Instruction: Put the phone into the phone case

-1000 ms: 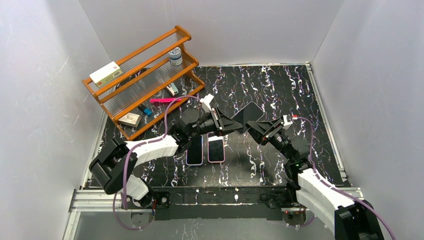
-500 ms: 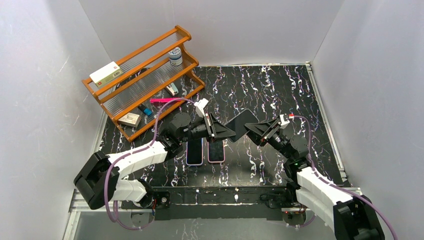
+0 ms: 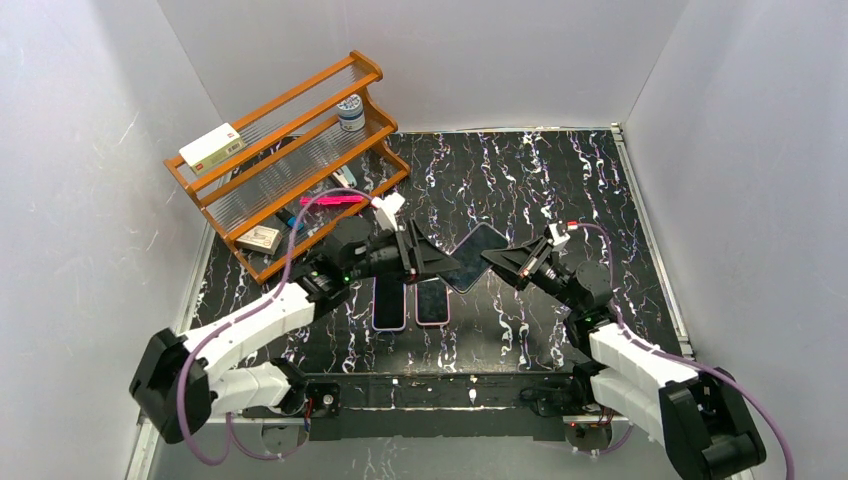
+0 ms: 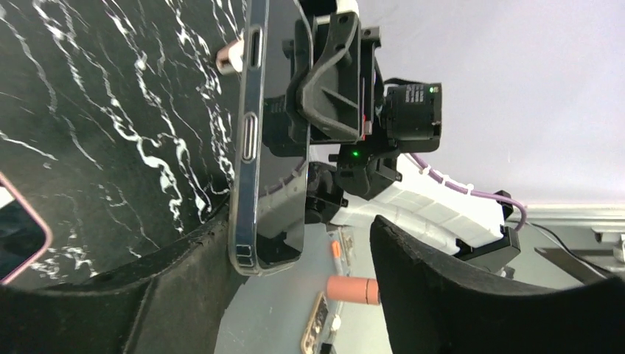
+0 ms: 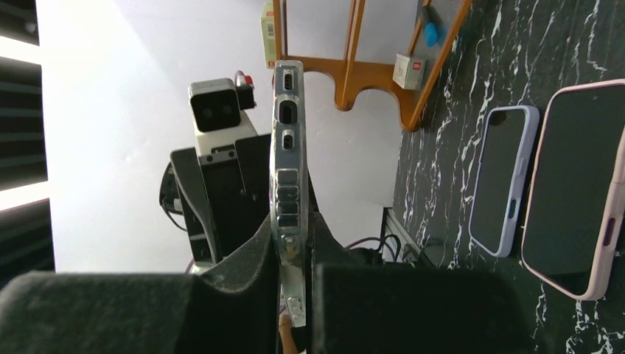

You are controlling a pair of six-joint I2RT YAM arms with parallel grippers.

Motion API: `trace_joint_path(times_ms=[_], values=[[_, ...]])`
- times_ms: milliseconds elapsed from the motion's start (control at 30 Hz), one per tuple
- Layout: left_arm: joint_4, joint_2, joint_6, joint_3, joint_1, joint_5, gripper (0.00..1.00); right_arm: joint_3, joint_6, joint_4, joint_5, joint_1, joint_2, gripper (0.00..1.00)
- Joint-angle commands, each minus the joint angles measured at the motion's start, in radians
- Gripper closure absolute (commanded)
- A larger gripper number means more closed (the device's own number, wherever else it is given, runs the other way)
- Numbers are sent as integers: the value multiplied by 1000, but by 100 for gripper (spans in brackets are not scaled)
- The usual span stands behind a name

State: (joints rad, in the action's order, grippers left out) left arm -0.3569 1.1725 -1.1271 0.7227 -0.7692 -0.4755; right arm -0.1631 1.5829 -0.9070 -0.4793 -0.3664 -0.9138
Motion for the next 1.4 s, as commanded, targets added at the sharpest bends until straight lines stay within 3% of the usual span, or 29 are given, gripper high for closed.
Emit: trace_joint_path(times_ms=[0,200,533,733,933,1000,1067,1133,1367], values=[[172,-119,111,70,87,-2,34,-61,-10,-189,-123,5,-62,99],[189,-66,141,100,115,-126,33,-96,25,-333,-240,4,-153,99],[164,0,146,81,115,-189,37,-114,23,-351,-249,3,-165,98],[125,27,130,69,115,-216,57,-131,22,-351,-245,3,-181,97],[76,43,107,28,113,-219,66,-152,19,-370,-254,-8,-230,96],[71,51,104,23,113,-215,74,-160,20,-374,-262,-12,-248,96],[82,57,111,25,113,-199,89,-167,18,-374,-274,-13,-263,93],[108,58,131,29,113,-172,98,-170,18,-367,-284,-16,-272,89],[136,46,141,24,114,-94,100,-187,-35,-254,-282,-27,-257,62]])
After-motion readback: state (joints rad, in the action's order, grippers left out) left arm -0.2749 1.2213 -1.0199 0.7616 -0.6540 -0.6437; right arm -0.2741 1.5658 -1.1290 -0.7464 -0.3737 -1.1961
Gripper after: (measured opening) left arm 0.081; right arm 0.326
